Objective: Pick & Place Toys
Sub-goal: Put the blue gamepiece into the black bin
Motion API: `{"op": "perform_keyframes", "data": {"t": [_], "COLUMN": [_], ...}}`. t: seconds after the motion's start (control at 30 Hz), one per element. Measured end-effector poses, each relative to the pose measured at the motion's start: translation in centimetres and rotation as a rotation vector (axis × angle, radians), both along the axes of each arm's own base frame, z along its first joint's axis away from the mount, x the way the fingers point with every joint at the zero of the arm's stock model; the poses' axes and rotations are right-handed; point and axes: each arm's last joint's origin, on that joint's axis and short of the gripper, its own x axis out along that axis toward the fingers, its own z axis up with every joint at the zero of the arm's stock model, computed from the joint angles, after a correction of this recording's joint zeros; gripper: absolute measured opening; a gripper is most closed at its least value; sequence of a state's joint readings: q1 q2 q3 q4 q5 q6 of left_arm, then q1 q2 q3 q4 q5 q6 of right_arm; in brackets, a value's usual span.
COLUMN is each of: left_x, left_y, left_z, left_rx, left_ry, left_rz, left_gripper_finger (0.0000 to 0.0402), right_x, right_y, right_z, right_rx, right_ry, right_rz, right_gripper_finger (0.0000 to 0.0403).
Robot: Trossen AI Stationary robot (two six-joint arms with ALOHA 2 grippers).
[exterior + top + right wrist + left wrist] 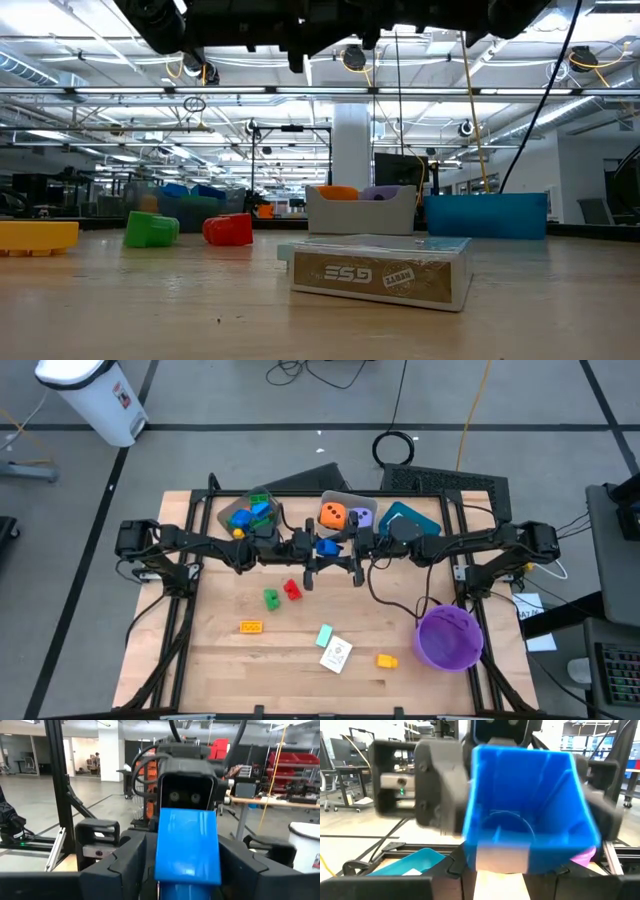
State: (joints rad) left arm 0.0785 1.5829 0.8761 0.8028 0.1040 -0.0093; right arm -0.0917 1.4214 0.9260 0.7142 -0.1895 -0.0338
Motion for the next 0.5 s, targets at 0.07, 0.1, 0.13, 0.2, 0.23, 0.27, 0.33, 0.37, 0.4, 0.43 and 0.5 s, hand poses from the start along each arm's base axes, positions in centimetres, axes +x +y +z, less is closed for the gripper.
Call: {"op": "perform_keyframes", "data": {"t": [0.07,0.1,0.13,0.2,0.23,0.27,0.33,0.37,0.4,0.43,0.5], "left_x": [0.0,0.0,0.0,0.0,0.0,0.0,0.0,0.0,0.0,0.0,-0.1], "left_y": [0.0,0.0,0.0,0.0,0.1,0.2,0.2,0.2,0.3,0.3,0.3], "left_z": [0.0,0.0,0.0,0.0,0.0,0.0,0.1,0.2,0.2,0.2,0.3], "left_rx": [0.0,0.002,0.003,0.004,0.004,0.004,0.006,0.008,0.011,0.014,0.016], "left_ry": [0.0,0.001,0.001,0.0,0.001,-0.002,-0.013,-0.015,-0.015,-0.016,-0.02], "left_rz": [0.001,0.002,0.003,0.004,0.006,0.008,0.009,0.01,0.012,0.012,0.012], "left_gripper_finger": [0.0138,0.0135,0.013,0.0118,0.0111,0.0104,0.0095,0.0094,0.0094,0.0094,0.0094], "right_x": [-0.4,-0.6,-0.8,-1.2,-1.4,-1.6,-1.9,-2.1,-2.2,-2.4,-2.5], "right_y": [0.0,0.1,0.1,0.1,0.1,0.2,0.2,0.2,0.2,0.2,0.2], "right_z": [0.5,0.7,1.0,1.5,1.6,1.8,2.2,2.3,2.5,2.6,2.6], "right_rx": [-0.006,-0.007,-0.012,-0.021,-0.027,-0.034,-0.039,-0.039,-0.038,-0.038,-0.037], "right_ry": [-0.009,-0.019,-0.029,-0.033,-0.032,-0.032,-0.038,-0.036,-0.037,-0.036,-0.032], "right_rz": [0.0,0.0,0.0,-0.001,-0.002,-0.003,-0.006,-0.006,-0.006,-0.006,-0.006], "right_gripper_finger": [0.0209,0.0211,0.0212,0.0214,0.0215,0.0215,0.0214,0.0214,0.0213,0.0213,0.0214]}}
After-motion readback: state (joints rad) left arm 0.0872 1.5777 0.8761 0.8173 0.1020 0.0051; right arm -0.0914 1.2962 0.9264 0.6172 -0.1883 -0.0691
